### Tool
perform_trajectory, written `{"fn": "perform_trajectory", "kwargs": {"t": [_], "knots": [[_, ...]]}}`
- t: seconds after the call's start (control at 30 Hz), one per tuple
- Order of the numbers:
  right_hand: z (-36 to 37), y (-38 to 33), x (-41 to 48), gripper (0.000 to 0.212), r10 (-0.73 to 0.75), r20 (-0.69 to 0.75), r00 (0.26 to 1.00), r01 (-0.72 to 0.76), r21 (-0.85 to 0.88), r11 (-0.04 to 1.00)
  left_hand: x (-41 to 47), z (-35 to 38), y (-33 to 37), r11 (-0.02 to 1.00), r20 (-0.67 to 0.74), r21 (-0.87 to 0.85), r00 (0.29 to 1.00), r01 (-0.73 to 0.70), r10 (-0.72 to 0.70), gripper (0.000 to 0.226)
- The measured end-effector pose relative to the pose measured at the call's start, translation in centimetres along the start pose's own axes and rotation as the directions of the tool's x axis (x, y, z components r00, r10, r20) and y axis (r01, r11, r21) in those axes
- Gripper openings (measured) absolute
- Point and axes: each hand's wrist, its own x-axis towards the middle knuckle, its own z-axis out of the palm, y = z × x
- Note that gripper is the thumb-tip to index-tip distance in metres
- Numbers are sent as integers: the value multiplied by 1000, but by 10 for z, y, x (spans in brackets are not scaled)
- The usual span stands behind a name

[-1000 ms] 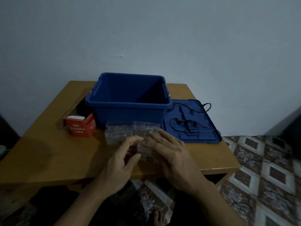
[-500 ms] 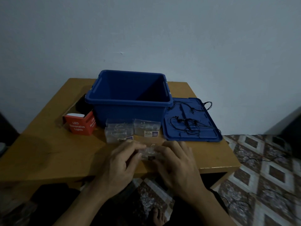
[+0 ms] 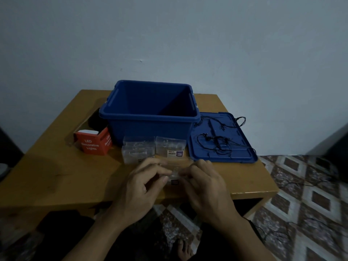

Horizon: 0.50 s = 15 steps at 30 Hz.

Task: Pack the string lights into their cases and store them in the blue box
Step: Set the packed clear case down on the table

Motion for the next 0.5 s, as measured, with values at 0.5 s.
{"fn": "perform_trajectory", "kwargs": {"t": [0.5], "knots": [[14,-12,6,17,545,20,838,-442,610,657,-2,-7,0,973,-74,-147,979,179,-191,22]]}}
